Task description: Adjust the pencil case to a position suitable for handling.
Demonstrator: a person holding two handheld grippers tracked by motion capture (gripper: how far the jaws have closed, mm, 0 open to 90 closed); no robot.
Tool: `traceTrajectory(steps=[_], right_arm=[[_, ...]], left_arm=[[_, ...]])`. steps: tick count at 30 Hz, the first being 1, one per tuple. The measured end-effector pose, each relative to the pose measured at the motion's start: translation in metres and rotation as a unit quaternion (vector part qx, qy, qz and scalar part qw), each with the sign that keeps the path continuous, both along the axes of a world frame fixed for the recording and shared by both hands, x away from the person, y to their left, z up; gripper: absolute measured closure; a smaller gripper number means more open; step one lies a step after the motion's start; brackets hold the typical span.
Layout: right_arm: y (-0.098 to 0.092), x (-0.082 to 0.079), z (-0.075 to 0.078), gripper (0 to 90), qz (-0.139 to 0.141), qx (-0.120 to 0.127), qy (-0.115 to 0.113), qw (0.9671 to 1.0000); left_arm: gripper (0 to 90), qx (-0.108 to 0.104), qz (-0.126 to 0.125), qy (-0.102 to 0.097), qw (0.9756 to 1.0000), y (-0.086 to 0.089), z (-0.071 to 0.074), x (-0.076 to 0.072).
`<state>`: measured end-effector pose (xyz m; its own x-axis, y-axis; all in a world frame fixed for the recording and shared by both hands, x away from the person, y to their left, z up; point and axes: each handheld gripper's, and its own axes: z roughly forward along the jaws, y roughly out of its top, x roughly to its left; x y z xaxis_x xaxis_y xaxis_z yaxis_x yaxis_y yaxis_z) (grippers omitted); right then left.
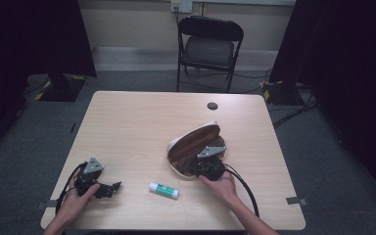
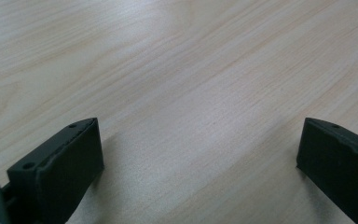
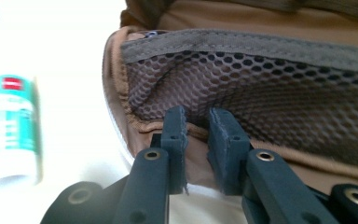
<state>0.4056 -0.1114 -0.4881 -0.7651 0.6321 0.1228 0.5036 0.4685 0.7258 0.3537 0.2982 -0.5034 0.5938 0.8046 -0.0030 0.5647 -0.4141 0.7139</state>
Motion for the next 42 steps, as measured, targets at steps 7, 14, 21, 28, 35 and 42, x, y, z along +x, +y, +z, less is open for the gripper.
traceTrajectory(steps=[7,14,21,28,35,42], right_arm=[[-0.007,0.002,0.009,71.7,-0.002,-0.001,-0.007,1.0],[-0.063,0.007,0.022,72.1,-0.062,0.01,-0.024,0.9977],[-0.106,0.022,0.023,66.8,-0.127,-0.003,-0.052,0.9905],[-0.113,0.046,0.009,63.5,-0.141,-0.008,-0.046,0.9889],[-0.101,0.051,0.0,64.8,-0.139,-0.027,-0.043,0.9889],[-0.097,0.032,-0.001,63.8,-0.123,-0.053,-0.046,0.9899]], left_arm=[[0.0,0.001,0.0,-0.001,1.0,0.0,0.0,0.0],[0.0,0.003,0.0,-0.001,1.0,0.0,0.0,0.0],[0.0,0.001,0.0,-0.001,1.0,0.0,0.0,0.0],[0.0,0.003,-0.001,-0.001,1.0,0.0,0.0,0.0],[0.0,0.003,0.0,-0.001,1.0,0.0,0.0,0.0],[0.1,0.0,0.001,-0.001,1.0,-0.001,0.0,-0.001]])
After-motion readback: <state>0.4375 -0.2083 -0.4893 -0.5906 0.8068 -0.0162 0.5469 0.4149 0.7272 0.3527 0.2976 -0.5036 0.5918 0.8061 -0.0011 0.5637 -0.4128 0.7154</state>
